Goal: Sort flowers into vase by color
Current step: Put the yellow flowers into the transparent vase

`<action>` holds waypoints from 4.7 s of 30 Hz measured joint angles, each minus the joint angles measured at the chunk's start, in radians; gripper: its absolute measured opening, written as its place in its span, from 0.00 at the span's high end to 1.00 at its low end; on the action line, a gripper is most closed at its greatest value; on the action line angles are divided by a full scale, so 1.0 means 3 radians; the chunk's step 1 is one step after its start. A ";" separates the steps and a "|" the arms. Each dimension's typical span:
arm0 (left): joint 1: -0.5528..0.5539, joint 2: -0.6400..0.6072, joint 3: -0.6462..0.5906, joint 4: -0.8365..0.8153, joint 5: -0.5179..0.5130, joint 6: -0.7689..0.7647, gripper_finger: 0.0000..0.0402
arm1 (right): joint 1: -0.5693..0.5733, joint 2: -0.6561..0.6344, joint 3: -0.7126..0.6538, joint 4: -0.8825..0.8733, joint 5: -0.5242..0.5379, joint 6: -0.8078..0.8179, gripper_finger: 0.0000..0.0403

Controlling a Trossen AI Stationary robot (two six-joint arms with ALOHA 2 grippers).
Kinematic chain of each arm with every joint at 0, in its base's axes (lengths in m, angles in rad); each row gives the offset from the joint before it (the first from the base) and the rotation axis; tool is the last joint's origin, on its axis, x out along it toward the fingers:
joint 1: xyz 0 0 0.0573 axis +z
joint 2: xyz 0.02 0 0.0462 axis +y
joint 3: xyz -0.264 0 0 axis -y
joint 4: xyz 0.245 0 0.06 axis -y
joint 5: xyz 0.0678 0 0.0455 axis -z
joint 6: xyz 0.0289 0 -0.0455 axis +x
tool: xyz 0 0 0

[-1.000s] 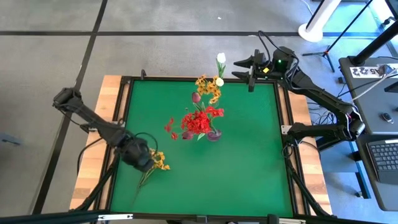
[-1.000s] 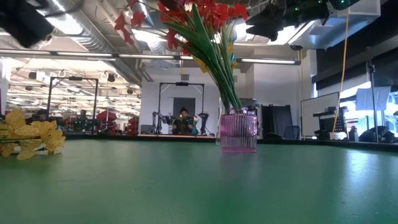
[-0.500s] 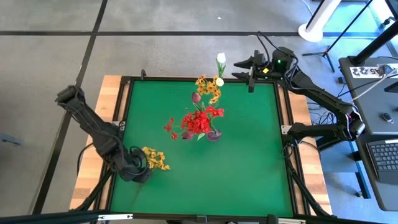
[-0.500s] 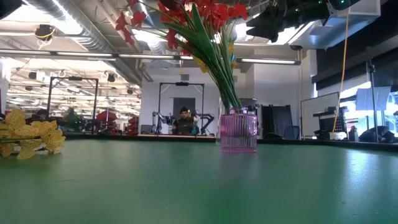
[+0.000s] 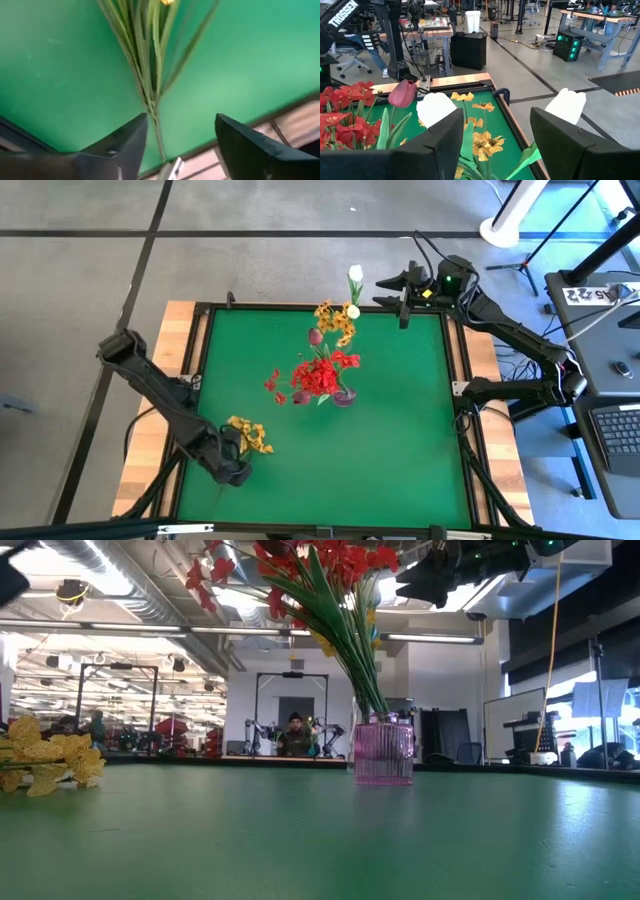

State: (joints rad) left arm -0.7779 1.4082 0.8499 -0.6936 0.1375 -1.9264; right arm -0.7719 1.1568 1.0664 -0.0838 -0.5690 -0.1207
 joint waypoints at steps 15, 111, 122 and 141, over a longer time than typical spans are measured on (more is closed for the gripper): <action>0.0157 0.0703 -0.0006 -0.0129 0.0211 0.0062 0.22 | 0.0000 0.0000 0.0000 -0.0001 0.0000 0.0001 0.43; 0.4147 0.0463 0.1386 0.4219 0.1030 0.6017 0.99 | 0.0783 0.0745 0.0238 0.1665 -0.0319 0.0835 0.43; 0.3992 0.0463 0.1386 0.4174 0.0908 0.6008 0.95 | 0.0871 0.0744 0.0251 0.1578 -0.0352 0.0823 0.77; 0.3995 -0.0728 0.1387 0.2427 -0.0173 0.6285 0.47 | 0.0297 0.0038 0.0238 0.1432 -0.0234 0.0714 0.98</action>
State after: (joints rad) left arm 0.4206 1.1899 1.2659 0.0347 0.0857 -0.0408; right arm -0.6828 1.1682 1.1378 0.3459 -0.6391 0.0934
